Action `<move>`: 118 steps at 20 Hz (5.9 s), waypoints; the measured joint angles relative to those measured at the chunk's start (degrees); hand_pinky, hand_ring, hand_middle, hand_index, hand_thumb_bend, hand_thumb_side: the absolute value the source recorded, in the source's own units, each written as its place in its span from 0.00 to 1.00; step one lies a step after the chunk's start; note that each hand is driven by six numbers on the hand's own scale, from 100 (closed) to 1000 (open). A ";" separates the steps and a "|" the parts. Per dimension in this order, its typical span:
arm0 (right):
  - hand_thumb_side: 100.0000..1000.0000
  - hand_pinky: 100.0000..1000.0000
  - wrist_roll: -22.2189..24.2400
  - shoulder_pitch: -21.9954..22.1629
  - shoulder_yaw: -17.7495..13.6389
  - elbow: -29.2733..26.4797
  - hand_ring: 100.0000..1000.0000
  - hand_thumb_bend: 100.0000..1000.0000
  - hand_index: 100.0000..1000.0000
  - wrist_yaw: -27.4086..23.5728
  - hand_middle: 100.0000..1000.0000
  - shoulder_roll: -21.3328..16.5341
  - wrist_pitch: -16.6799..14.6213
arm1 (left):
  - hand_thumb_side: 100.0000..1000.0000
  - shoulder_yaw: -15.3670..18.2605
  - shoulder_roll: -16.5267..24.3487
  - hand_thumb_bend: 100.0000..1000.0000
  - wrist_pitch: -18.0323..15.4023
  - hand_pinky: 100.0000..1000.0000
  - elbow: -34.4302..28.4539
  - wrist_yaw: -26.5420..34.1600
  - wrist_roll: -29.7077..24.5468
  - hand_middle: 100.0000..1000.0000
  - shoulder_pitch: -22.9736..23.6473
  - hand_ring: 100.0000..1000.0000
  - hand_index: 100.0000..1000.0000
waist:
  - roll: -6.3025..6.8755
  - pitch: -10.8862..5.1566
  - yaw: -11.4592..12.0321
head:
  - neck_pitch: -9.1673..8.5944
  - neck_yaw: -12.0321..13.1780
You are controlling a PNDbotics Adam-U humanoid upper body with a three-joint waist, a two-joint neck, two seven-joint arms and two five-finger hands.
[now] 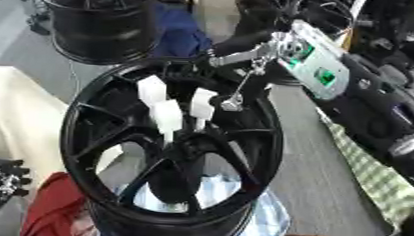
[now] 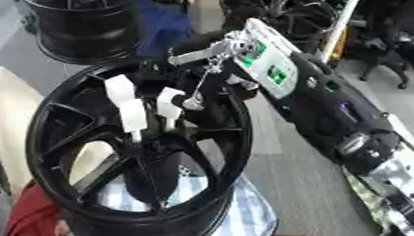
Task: Pull the pin out of the wheel hub.
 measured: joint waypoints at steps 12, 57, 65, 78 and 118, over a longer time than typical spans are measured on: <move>0.41 0.82 0.32 0.00 -2.84 4.58 0.91 0.00 1.00 3.75 0.92 1.23 0.32 | 0.48 0.00 0.00 0.00 -0.06 0.61 -0.03 -0.03 0.05 0.66 -0.01 0.67 0.82 | 0.08 0.03 -0.06 | 0.00 -0.10; 0.58 0.72 0.56 0.27 -3.50 7.46 0.80 0.05 0.97 8.36 0.81 5.04 0.56 | 0.48 -0.01 0.00 0.00 -0.13 0.61 -0.01 -0.23 -0.02 0.66 -0.01 0.68 0.82 | 0.06 -0.01 0.19 | 0.00 -0.58; 0.55 0.61 0.48 1.00 -3.50 7.46 0.67 0.04 0.95 8.69 0.66 4.58 0.48 | 0.48 -0.01 0.00 0.00 -0.12 0.61 -0.01 -0.23 -0.03 0.66 -0.01 0.68 0.82 | 0.04 -0.01 0.20 | 0.00 -0.58; 0.34 0.38 0.43 0.98 -3.55 5.44 0.41 0.00 0.81 8.24 0.37 4.48 0.42 | 0.48 -0.01 0.00 0.00 -0.12 0.61 -0.02 -0.23 -0.04 0.66 -0.01 0.68 0.82 | 0.04 -0.01 0.15 | 0.00 -0.58; 0.50 0.78 -29.46 41.86 -36.09 -9.24 0.83 0.05 0.96 -0.62 0.87 -21.62 15.74 | 0.48 1.12 0.59 0.00 -0.16 0.61 0.13 -0.03 1.54 0.65 1.33 0.68 0.82 | -0.77 -0.90 -4.37 | 0.00 2.54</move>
